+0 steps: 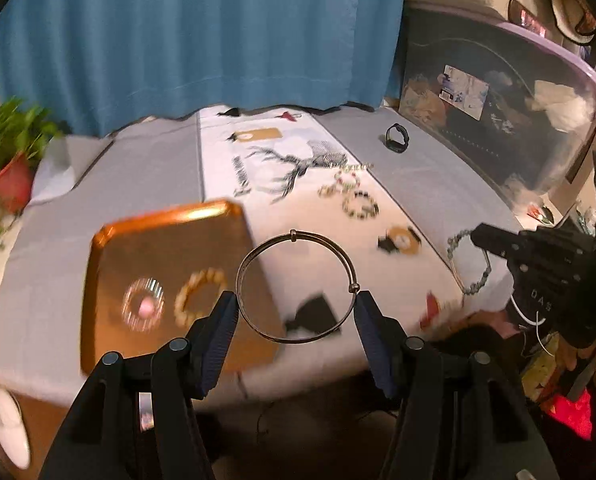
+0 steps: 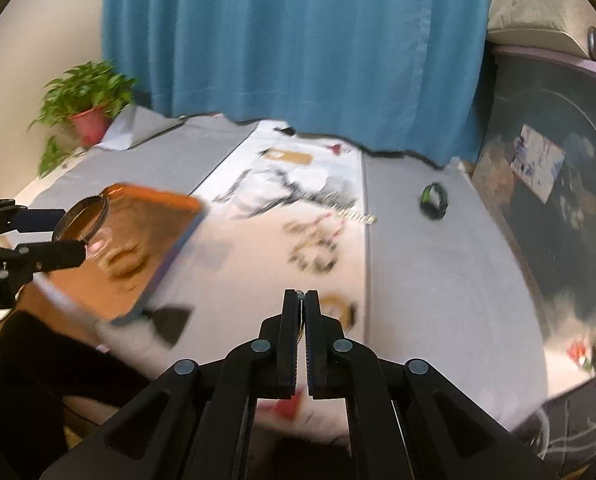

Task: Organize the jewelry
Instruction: 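Carry the bangle and green-bead bracelet to the tray and release both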

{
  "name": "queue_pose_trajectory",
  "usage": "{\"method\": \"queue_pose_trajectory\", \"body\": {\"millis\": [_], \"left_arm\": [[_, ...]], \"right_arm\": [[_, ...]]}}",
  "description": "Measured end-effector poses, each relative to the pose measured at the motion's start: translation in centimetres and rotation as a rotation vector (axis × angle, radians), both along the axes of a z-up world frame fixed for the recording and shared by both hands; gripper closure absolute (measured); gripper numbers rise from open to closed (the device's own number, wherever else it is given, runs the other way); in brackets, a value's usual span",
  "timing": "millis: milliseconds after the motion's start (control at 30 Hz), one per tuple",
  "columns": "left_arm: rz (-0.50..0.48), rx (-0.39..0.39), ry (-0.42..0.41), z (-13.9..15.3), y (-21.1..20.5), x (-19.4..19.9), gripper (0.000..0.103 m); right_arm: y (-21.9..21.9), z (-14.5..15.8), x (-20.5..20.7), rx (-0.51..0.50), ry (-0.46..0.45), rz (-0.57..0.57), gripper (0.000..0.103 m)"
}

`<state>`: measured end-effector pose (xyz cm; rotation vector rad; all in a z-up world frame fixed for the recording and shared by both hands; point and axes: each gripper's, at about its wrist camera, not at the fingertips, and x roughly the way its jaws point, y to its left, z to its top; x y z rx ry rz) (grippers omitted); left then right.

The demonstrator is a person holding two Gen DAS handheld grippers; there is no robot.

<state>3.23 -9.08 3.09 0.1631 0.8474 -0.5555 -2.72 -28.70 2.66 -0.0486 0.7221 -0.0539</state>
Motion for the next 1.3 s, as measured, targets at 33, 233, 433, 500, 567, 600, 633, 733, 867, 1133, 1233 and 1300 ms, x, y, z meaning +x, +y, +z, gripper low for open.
{"method": "queue_pose_trajectory", "body": {"millis": [33, 233, 433, 500, 567, 600, 633, 733, 867, 1133, 1233, 1300], "left_arm": [[0.009, 0.0, 0.0, -0.2, 0.9, -1.2, 0.048], [0.052, 0.017, -0.01, -1.1, 5.1, -7.1, 0.048], [0.115, -0.001, 0.004, -2.1, 8.5, -10.8, 0.048], [0.124, -0.006, 0.013, -2.4, 9.2, -11.6, 0.048], [0.127, -0.012, 0.017, -2.6, 9.7, -12.3, 0.048], [0.126, -0.013, 0.018, -2.7, 9.7, -12.6, 0.048], [0.125, -0.016, 0.018, -2.7, 9.8, -12.9, 0.048], [0.115, -0.022, 0.014, -2.6, 9.7, -13.3, 0.048], [0.108, -0.025, 0.006, -2.5, 9.8, -13.6, 0.048], [0.116, -0.028, 0.015, -2.6, 10.0, -13.6, 0.047], [0.12, -0.027, 0.021, -2.8, 10.0, -13.3, 0.047], [0.122, -0.028, 0.026, -3.0, 10.0, -13.1, 0.047]], "right_arm": [[0.9, -0.2, -1.2, 0.004, 0.007, 0.009, 0.1], [6.0, -1.5, -6.7, 0.021, 0.04, 0.082, 0.1], [10.1, -1.9, -10.4, 0.019, 0.056, 0.155, 0.1], [11.1, -1.9, -11.2, 0.016, 0.056, 0.179, 0.1], [12.3, -1.9, -11.9, 0.006, 0.055, 0.204, 0.1], [12.5, -1.8, -12.0, 0.002, 0.055, 0.211, 0.1], [13.0, -1.7, -12.2, -0.006, 0.053, 0.219, 0.1], [13.6, -1.6, -12.5, -0.015, 0.052, 0.227, 0.1], [13.9, -1.5, -12.5, -0.024, 0.055, 0.23, 0.1], [14.2, -1.7, -12.4, -0.023, 0.067, 0.233, 0.1], [14.1, -2.0, -12.2, -0.023, 0.078, 0.234, 0.1], [14.1, -2.1, -11.9, -0.024, 0.084, 0.235, 0.1]]}}
